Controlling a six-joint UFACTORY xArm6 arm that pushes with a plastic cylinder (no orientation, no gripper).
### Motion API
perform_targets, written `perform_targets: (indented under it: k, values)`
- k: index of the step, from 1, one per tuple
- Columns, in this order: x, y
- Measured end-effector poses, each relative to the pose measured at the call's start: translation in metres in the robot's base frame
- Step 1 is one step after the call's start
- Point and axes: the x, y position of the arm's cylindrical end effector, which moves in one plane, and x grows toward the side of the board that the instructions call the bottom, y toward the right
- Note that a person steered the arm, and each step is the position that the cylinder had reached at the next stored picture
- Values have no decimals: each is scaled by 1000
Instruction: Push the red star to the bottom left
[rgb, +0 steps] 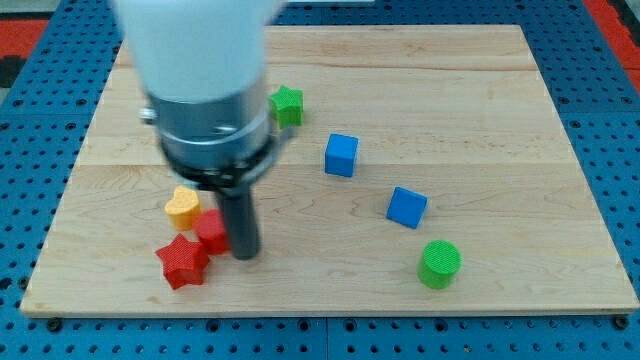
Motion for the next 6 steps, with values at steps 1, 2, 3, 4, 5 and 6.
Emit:
perform_targets:
  k: [1,2,3,4,5,6]
  values:
    - [-9,21]
    - [11,37]
    - [13,-16]
    - [27,-38]
    - [36,-47]
    - [36,-107]
